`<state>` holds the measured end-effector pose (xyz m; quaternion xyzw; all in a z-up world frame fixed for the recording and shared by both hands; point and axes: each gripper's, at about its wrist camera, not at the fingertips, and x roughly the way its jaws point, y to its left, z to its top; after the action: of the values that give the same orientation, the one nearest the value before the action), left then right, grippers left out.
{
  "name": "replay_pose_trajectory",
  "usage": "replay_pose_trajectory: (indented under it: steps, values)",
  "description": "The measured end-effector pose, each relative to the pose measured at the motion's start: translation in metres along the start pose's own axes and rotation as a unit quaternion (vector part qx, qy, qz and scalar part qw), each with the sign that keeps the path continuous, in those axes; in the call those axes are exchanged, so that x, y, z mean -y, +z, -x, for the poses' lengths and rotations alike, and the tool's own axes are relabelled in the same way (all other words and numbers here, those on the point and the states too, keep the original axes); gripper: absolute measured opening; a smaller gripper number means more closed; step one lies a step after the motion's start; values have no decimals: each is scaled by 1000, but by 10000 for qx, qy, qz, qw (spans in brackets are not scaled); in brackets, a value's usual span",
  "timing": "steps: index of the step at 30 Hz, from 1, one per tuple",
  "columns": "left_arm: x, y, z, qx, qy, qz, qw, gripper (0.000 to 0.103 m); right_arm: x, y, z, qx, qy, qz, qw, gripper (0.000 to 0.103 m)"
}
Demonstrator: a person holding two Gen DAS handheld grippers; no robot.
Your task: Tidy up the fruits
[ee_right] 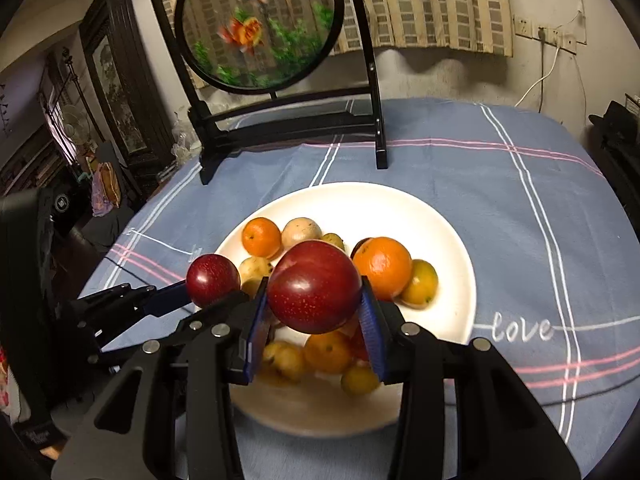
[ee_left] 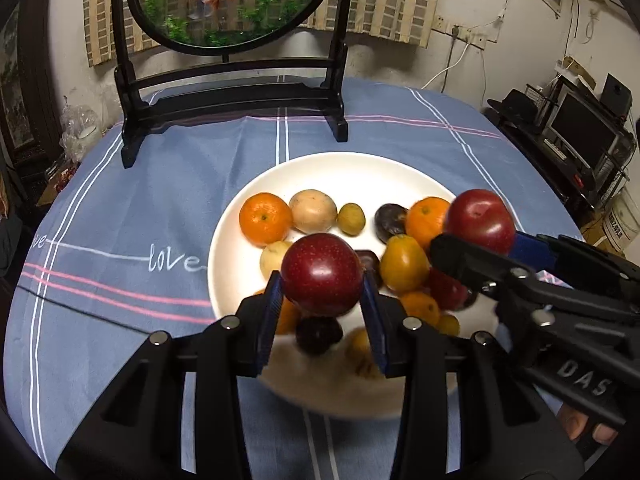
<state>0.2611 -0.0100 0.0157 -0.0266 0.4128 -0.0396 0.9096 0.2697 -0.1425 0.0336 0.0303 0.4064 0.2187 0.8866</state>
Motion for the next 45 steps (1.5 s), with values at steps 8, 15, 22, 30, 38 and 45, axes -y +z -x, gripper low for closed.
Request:
replay_pose_trajectory:
  steps: [8, 15, 22, 30, 38, 45]
  values:
    - [1, 10, -24, 6, 120, -103, 9999, 42, 3, 11, -26, -124, 121, 16, 9998, 60]
    - [0, 10, -24, 25, 218, 15, 9998, 69, -2, 9, -15, 44, -17, 94, 9999, 66]
    - [7, 5, -3, 153, 191, -60, 9997, 81, 5, -1, 13, 243, -45, -15, 9997, 66]
    - [21, -15, 21, 142, 188, -165, 9996, 85, 15, -27, 46, 320, -129, -204, 9992, 66]
    - [30, -49, 42, 121, 352, -372, 9986, 92, 24, -65, 68, 203, -637, -294, 9973, 75]
    - [22, -79, 62, 116, 629, -233, 9977, 95, 29, -97, 88, 322, -1099, -285, 9930, 96]
